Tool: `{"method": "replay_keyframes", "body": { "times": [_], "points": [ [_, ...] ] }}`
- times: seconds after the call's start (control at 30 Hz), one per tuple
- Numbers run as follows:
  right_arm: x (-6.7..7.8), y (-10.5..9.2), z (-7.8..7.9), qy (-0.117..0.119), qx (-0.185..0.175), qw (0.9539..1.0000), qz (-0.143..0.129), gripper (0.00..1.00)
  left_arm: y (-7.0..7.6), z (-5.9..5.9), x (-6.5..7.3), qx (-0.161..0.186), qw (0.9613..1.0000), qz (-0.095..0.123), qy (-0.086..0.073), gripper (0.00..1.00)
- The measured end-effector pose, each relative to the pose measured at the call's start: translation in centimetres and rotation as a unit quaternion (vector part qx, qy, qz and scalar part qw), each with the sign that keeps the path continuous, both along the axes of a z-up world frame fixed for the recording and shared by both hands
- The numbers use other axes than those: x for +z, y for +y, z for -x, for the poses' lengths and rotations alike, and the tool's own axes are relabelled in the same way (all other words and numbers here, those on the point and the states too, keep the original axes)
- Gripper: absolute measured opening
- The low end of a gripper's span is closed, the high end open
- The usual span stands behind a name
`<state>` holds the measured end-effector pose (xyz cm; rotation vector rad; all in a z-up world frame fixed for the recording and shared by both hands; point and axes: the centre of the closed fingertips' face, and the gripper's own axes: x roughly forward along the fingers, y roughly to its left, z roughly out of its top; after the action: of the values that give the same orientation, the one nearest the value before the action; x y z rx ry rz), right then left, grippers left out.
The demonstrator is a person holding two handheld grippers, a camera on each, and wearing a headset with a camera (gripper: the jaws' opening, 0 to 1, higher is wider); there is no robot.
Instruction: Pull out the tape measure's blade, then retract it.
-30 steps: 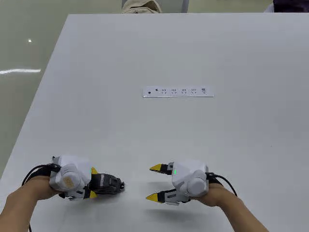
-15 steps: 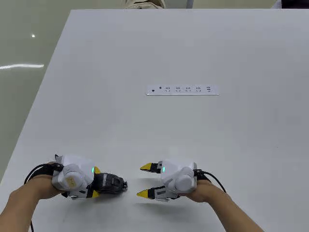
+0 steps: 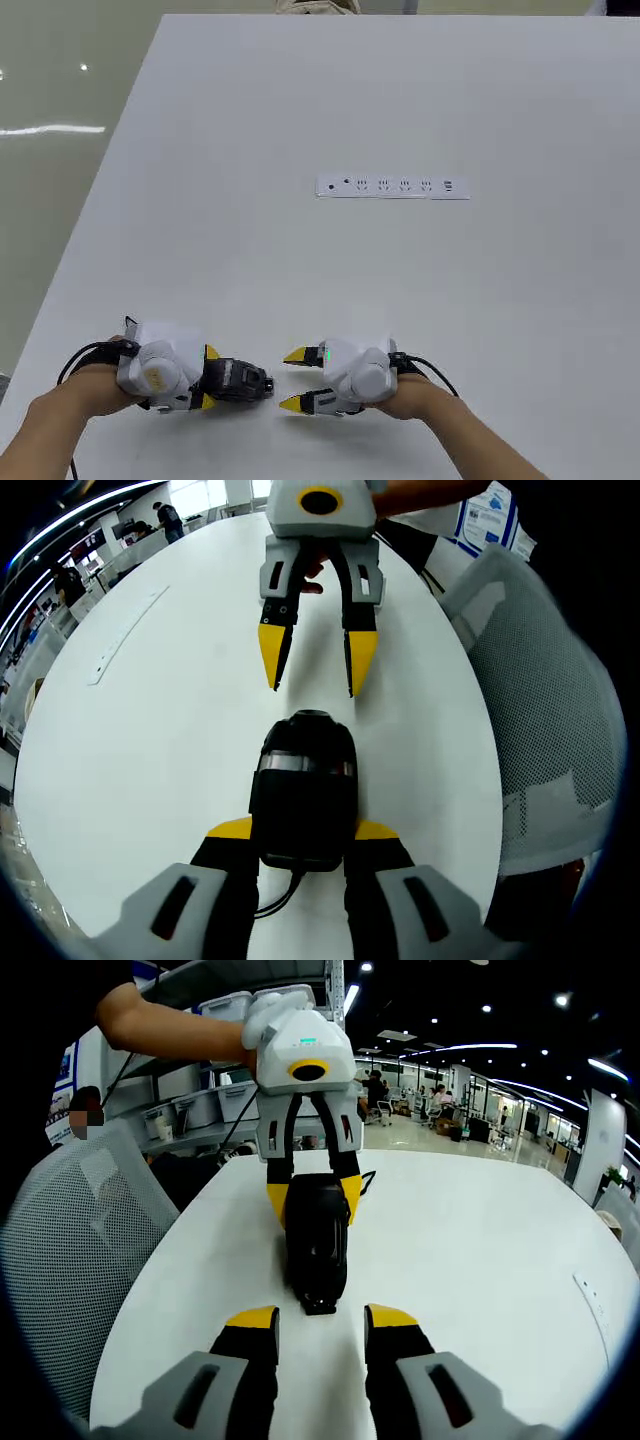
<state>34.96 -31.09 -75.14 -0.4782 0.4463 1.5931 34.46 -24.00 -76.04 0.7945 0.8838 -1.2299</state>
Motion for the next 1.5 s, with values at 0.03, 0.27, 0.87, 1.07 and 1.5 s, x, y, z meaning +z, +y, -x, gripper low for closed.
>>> {"method": "replay_keyframes", "body": {
  "times": [0.03, 0.27, 0.87, 1.07, 1.5],
  "points": [
    [-0.1, 0.1, 0.0, -0.001, 0.001, 1.0000, 0.000, 0.32, -0.1, 0.0, 0.0, 0.000, 1.0000, 0.001, 0.001, 0.28],
    [-0.6, 0.6, -0.1, 0.001, 0.008, 1.0000, 0.002, 0.28, 0.0, 0.0, 0.0, 0.001, 1.0000, 0.007, 0.004, 0.28],
    [-1.8, 1.7, 0.2, -0.004, 0.038, 0.9991, 0.018, 0.19, 0.0, 0.1, 0.0, -0.002, 0.9999, 0.010, 0.004, 0.28],
    [-2.0, 1.9, 0.4, -0.005, 0.044, 0.9988, 0.020, 0.16, -0.1, 0.1, 0.1, -0.003, 0.9999, 0.013, 0.003, 0.28],
    [-2.1, 2.1, 0.4, -0.001, 0.039, 0.9989, 0.026, 0.12, -0.1, 0.1, 0.1, 0.004, 0.9998, 0.021, 0.003, 0.28]
  ]
}}
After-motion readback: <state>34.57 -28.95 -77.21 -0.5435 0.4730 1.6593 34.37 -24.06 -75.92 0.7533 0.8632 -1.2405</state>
